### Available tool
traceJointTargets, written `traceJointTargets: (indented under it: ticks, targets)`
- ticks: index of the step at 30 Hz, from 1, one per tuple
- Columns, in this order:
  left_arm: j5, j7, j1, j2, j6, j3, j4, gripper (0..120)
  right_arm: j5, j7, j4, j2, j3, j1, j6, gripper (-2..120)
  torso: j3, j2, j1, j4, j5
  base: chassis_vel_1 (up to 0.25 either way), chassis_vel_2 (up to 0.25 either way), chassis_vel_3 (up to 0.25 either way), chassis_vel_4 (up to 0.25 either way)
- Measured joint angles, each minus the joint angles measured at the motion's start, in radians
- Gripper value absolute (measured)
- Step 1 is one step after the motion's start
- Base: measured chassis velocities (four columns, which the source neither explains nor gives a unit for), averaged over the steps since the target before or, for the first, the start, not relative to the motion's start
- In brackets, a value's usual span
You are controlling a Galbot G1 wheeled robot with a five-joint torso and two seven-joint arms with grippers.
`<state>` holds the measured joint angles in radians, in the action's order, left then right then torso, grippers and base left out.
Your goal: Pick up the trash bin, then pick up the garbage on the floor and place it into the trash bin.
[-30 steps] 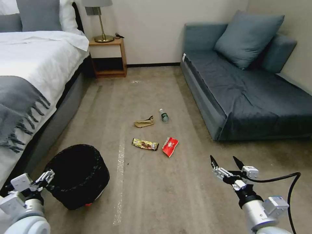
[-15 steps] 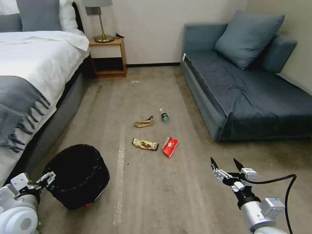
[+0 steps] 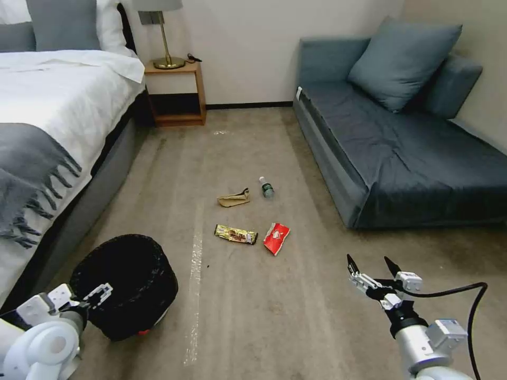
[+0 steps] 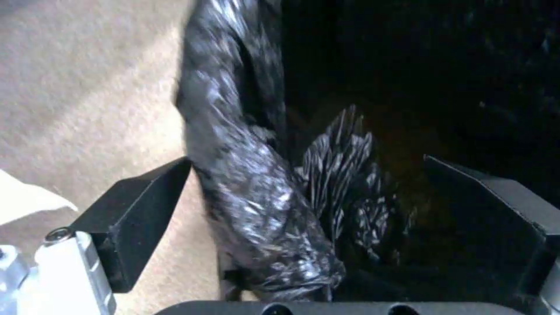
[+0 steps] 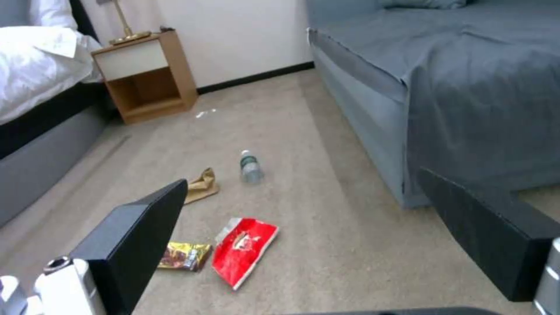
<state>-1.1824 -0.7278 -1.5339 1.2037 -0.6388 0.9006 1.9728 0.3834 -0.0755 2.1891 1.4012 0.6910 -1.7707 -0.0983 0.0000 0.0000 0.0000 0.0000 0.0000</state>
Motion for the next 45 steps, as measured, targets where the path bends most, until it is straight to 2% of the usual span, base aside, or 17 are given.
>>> traceJointTargets:
  ticks: [3, 6, 7, 11, 12, 15, 17, 19, 20, 22, 26, 28, 32, 39, 42, 44, 45]
  targets:
    - [-0.015, -0.010, 0.017, 0.000, -0.007, -0.010, -0.021, 96, 0.003, 0.002, -0.001, 0.000, -0.002, 0.003, -0.003, 100, 0.000, 0.000, 0.000, 0.0000, 0.0000, 0.000, 0.000, 0.000, 0.000]
    - [-0.029, -0.018, 0.039, 0.001, -0.011, -0.020, -0.047, 84, 0.012, 0.005, -0.003, -0.001, -0.003, 0.006, -0.006, 100, 0.000, 0.000, 0.000, 0.0001, 0.0013, 0.000, 0.000, 0.000, 0.000]
    - [-0.029, -0.018, 0.039, 0.001, -0.011, -0.020, -0.047, 84, 0.012, 0.005, -0.003, -0.001, -0.003, 0.006, -0.006, 100, 0.000, 0.000, 0.000, 0.0001, 0.0013, 0.000, 0.000, 0.000, 0.000]
    - [-0.028, -0.021, 0.056, 0.003, -0.010, -0.027, -0.068, 67, 0.023, 0.006, -0.003, -0.002, -0.004, 0.005, -0.008, 100, 0.000, 0.000, 0.000, 0.0006, 0.0021, 0.000, 0.000, 0.000, 0.000]
    - [-0.028, -0.021, 0.056, 0.003, -0.010, -0.027, -0.068, 67, 0.023, 0.006, -0.003, -0.002, -0.004, 0.005, -0.008, 100, 0.000, 0.000, 0.000, 0.0006, 0.0021, 0.000, 0.000, 0.000, 0.000]
    - [-0.028, -0.021, 0.060, 0.002, -0.006, -0.030, -0.075, 52, 0.027, 0.007, 0.000, -0.002, -0.004, 0.003, -0.009, 100, 0.000, 0.000, 0.000, 0.0008, 0.0010, 0.000, 0.000, 0.000, 0.000]
    - [-0.028, -0.022, 0.060, 0.002, -0.004, -0.030, -0.076, 47, 0.027, 0.007, 0.003, -0.001, -0.005, 0.001, -0.009, 100, 0.000, 0.000, 0.000, 0.0008, 0.0006, 0.000, 0.000, 0.000, 0.000]
    - [-0.030, -0.022, 0.059, 0.003, -0.003, -0.029, -0.071, 38, 0.027, 0.007, 0.006, 0.000, -0.005, -0.001, -0.010, 100, 0.000, 0.000, 0.000, 0.0007, 0.0002, 0.000, 0.000, 0.000, 0.000]
    - [-0.030, -0.022, 0.059, 0.003, -0.003, -0.029, -0.071, 38, 0.027, 0.007, 0.006, 0.000, -0.005, -0.001, -0.010, 100, 0.000, 0.000, 0.000, 0.0007, 0.0002, 0.000, 0.000, 0.000, 0.000]
    - [-0.033, -0.019, 0.046, 0.010, 0.001, -0.029, -0.041, 26, 0.027, 0.007, 0.012, 0.002, -0.005, -0.009, -0.010, 100, 0.000, 0.000, 0.000, -0.0008, -0.0023, 0.000, 0.000, 0.000, 0.000]
    - [-0.030, -0.016, 0.041, 0.013, 0.008, -0.030, -0.018, 16, 0.025, 0.006, 0.015, 0.004, -0.005, -0.014, -0.009, 100, 0.000, 0.000, 0.000, -0.0011, -0.0014, 0.000, 0.000, 0.000, 0.000]
    - [-0.014, -0.012, 0.034, 0.016, 0.018, -0.033, 0.001, 5, 0.020, 0.005, 0.021, 0.009, -0.007, -0.022, -0.005, 100, 0.000, 0.000, 0.000, -0.0002, -0.0012, 0.000, 0.000, 0.000, 0.000]
    - [0.020, 0.000, 0.017, 0.024, 0.033, -0.043, 0.032, 3, 0.017, 0.005, 0.028, 0.015, -0.008, -0.031, 0.002, 100, 0.000, 0.000, 0.000, -0.0002, -0.0008, 0.000, 0.000, 0.000, 0.000]
    - [0.113, 0.004, -0.026, 0.054, 0.077, -0.069, 0.132, 3, 0.029, 0.004, 0.049, 0.019, -0.004, -0.057, 0.030, 100, 0.000, 0.000, 0.000, -0.0001, 0.0000, 0.000, 0.000, 0.000, 0.000]
    - [0.169, 0.003, -0.051, 0.066, 0.099, -0.074, 0.175, 3, 0.054, 0.000, 0.060, 0.020, -0.005, -0.064, 0.047, 100, 0.000, 0.000, 0.000, 0.0000, 0.0001, 0.000, 0.000, 0.000, 0.000]
    - [0.248, 0.001, -0.079, 0.082, 0.133, -0.082, 0.219, 3, 0.091, -0.002, 0.076, 0.024, -0.012, -0.071, 0.052, 100, 0.000, 0.000, 0.000, 0.0000, 0.0001, 0.000, 0.000, 0.000, 0.000]
    - [0.248, 0.001, -0.079, 0.082, 0.133, -0.082, 0.219, 3, 0.091, -0.002, 0.076, 0.024, -0.012, -0.071, 0.052, 100, 0.000, 0.000, 0.000, 0.0000, 0.0001, 0.000, 0.000, 0.000, 0.000]
